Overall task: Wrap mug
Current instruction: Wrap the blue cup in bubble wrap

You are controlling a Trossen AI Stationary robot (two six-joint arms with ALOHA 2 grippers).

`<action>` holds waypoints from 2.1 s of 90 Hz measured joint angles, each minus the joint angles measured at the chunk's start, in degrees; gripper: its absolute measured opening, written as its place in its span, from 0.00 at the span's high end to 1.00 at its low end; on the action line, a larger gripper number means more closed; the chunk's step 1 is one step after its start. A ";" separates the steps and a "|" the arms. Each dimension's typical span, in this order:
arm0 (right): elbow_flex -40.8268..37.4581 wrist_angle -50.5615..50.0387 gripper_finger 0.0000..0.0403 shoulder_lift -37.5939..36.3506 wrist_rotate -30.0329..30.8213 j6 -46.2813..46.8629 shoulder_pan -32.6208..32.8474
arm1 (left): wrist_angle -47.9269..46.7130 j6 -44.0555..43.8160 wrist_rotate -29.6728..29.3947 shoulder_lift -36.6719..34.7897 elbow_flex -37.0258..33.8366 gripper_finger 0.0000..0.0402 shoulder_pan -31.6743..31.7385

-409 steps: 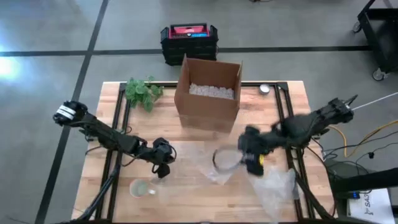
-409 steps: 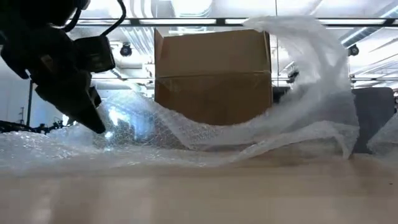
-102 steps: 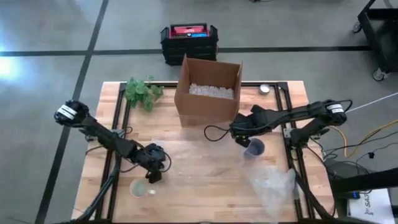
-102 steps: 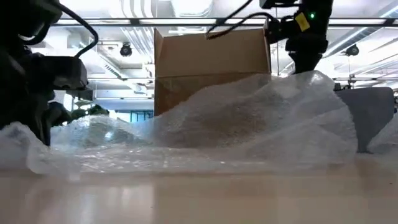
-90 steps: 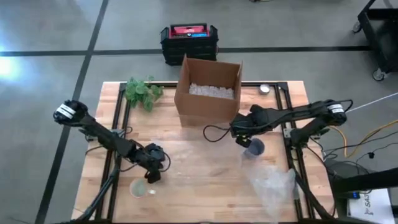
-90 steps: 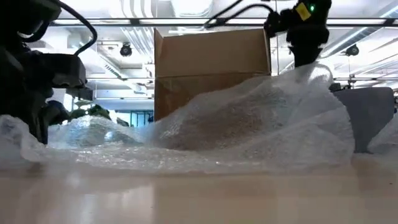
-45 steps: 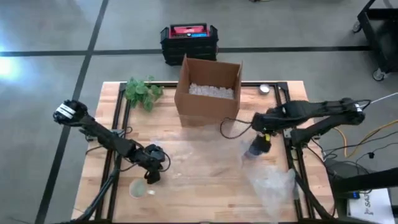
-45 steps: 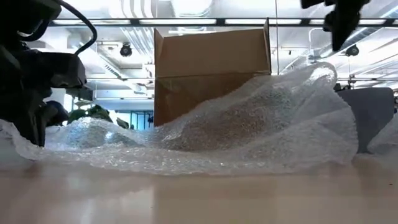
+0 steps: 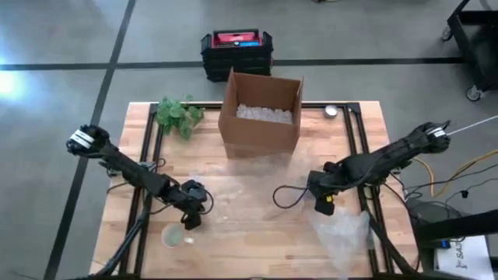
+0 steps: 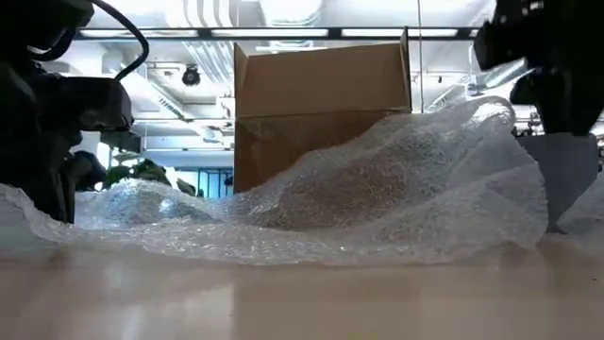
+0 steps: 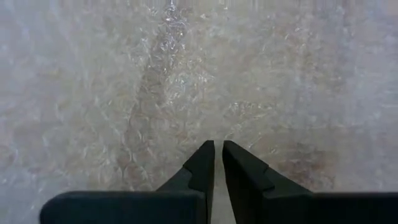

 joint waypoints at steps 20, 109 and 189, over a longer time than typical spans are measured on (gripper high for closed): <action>-0.54 0.33 0.61 6.10 -0.29 -1.66 -0.06 | 1.50 0.01 -0.56 0.00 -0.01 0.95 0.02; 34.85 -8.29 0.98 3.35 2.49 -9.42 1.71 | 3.54 2.62 -5.60 -0.68 1.81 0.95 0.02; 66.30 -7.17 0.98 55.07 3.30 -37.78 -7.16 | 6.07 2.14 -6.69 -0.90 1.84 0.95 0.04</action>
